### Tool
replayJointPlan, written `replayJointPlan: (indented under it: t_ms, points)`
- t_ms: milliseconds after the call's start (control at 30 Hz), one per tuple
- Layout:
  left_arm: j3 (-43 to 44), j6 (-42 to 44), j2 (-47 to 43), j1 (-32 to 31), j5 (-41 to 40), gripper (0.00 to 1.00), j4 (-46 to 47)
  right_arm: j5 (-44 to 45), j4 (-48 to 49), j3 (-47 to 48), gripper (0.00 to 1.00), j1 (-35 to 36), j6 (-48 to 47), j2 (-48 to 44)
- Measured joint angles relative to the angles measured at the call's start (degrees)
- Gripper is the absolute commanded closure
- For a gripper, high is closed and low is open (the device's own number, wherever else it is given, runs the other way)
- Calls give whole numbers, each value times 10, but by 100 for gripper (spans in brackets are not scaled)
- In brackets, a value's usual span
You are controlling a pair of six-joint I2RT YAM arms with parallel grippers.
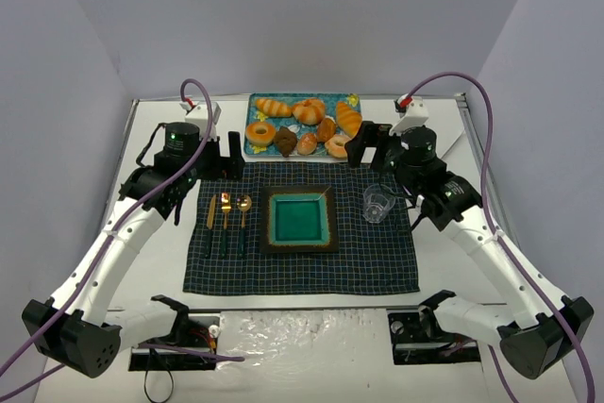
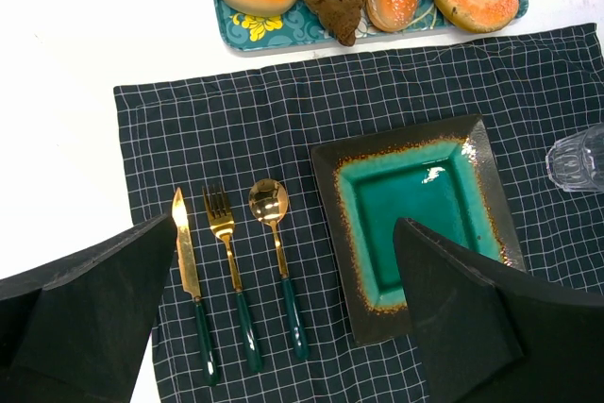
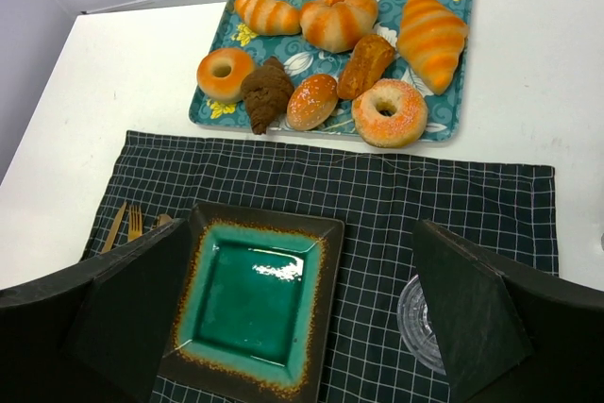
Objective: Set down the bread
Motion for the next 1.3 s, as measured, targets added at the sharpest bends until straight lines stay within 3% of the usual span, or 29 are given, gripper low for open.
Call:
replayJointPlan:
  t_ms: [233, 400, 767, 967, 1300]
  points:
    - [0, 0, 0, -1, 0, 3, 0, 10, -4, 10, 0, 0, 0, 8]
    - [0, 0, 0, -1, -1, 3, 0, 37, -15, 73, 0, -13, -1, 66]
    - [0, 0, 0, -4, -4, 3, 0, 54, -40, 218, 0, -195, 2, 244]
    - [0, 0, -3, -5, -4, 3, 0, 72, -60, 223, 0, -263, 3, 323]
    - [0, 0, -13, -5, -3, 3, 0, 89, -57, 190, 0, -273, -6, 422]
